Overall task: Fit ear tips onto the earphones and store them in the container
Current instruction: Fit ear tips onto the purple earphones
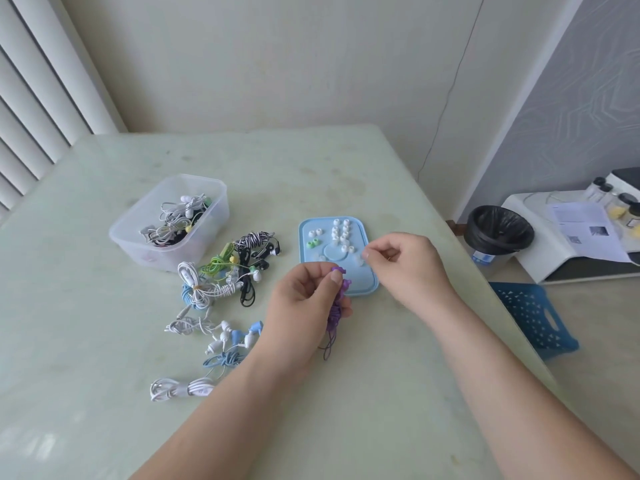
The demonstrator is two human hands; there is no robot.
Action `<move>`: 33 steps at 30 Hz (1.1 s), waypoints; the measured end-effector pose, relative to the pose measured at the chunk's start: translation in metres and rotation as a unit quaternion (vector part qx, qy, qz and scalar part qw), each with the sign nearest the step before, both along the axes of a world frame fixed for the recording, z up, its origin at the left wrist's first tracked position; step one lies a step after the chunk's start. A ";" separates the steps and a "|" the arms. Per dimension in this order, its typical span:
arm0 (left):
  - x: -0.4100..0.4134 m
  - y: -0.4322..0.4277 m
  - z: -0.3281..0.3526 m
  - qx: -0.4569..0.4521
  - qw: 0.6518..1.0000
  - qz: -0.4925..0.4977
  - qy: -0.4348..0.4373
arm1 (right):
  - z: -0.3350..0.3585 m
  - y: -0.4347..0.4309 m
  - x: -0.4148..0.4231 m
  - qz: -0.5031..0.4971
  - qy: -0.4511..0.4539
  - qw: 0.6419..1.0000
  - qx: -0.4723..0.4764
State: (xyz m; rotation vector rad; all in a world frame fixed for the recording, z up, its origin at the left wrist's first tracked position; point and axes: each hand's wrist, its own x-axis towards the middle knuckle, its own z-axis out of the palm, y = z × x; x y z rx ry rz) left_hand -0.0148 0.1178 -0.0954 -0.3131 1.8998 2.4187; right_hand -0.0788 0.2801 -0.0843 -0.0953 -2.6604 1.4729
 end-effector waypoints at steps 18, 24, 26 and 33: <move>0.002 -0.003 -0.009 0.057 0.998 -0.007 0.010 | -0.029 0.001 -0.009 0.060 0.094 0.987 0.118; 0.002 -0.004 -0.012 0.058 0.998 0.003 0.021 | -0.008 -0.006 0.011 0.051 -0.016 0.983 -0.174; 0.002 -0.005 -0.013 0.059 0.998 0.000 0.030 | -0.004 -0.010 0.014 0.069 -0.039 0.960 -0.269; 0.002 -0.004 -0.012 0.072 0.997 0.016 0.034 | -0.006 -0.011 0.014 0.134 -0.126 0.910 -0.372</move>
